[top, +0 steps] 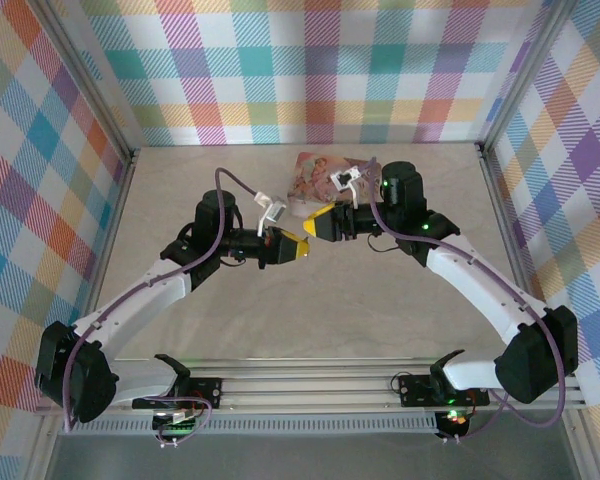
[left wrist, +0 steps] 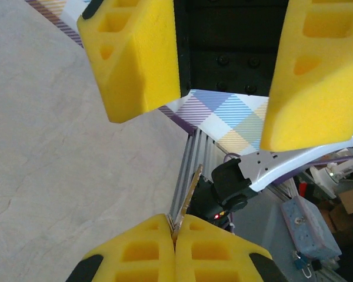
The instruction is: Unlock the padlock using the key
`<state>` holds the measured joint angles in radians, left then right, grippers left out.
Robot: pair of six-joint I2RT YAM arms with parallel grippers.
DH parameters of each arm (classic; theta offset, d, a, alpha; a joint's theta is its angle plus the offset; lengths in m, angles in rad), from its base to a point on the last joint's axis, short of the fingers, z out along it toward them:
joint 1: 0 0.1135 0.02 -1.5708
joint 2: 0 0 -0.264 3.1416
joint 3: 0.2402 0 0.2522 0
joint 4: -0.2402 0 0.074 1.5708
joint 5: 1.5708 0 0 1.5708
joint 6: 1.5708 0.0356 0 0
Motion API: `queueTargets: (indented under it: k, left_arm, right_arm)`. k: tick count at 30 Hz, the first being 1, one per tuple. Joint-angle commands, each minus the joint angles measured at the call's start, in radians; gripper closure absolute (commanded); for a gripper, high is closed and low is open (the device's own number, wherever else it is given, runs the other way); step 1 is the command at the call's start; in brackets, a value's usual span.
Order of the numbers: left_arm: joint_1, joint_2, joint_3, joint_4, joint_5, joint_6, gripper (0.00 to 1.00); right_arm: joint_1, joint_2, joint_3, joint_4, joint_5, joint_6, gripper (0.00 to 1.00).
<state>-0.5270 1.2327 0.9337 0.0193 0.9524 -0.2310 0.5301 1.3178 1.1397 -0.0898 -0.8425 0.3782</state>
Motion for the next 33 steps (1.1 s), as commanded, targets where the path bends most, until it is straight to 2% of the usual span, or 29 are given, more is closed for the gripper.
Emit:
queueTargets:
  k: [1,8,12,16,19,22,24,26,29,33]
  left_arm:
    - [0.007,0.005,0.036,-0.005,0.049,-0.008,1.0]
    - [0.007,0.032,0.047,0.053,0.053,-0.078,1.0]
    - [0.007,0.042,0.05,0.059,0.056,-0.087,1.0]
    - [0.009,0.052,0.053,0.063,0.049,-0.098,1.0]
    - [0.009,0.058,0.053,0.078,0.044,-0.114,1.0]
    - [0.009,0.058,0.052,0.09,0.026,-0.13,1.0]
    - [0.015,0.055,0.043,0.097,0.011,-0.146,0.81]
    - [0.044,0.052,0.009,0.172,0.002,-0.221,0.62]
    - [0.111,0.053,-0.099,0.48,0.024,-0.439,0.55]
    - [0.11,0.051,-0.131,0.59,0.029,-0.498,0.55]
  right_arm:
    - [0.004,0.012,-0.013,-0.019,-0.053,-0.028,0.53]
    - [0.01,0.034,-0.015,-0.062,-0.058,-0.054,0.64]
    - [0.01,0.029,-0.028,-0.059,-0.05,-0.06,0.87]
    - [0.01,0.024,-0.031,-0.055,-0.052,-0.064,0.9]
    - [0.01,0.031,-0.029,-0.05,-0.07,-0.064,1.0]
    - [0.01,0.031,-0.026,-0.055,-0.061,-0.065,1.0]
    - [0.01,0.017,-0.031,-0.063,-0.011,-0.071,1.0]
    - [0.002,-0.006,-0.04,-0.063,0.054,-0.07,1.0]
    - [-0.038,-0.021,-0.058,-0.014,0.044,0.006,1.0]
    - [-0.053,-0.028,-0.07,0.021,0.033,0.034,1.0]
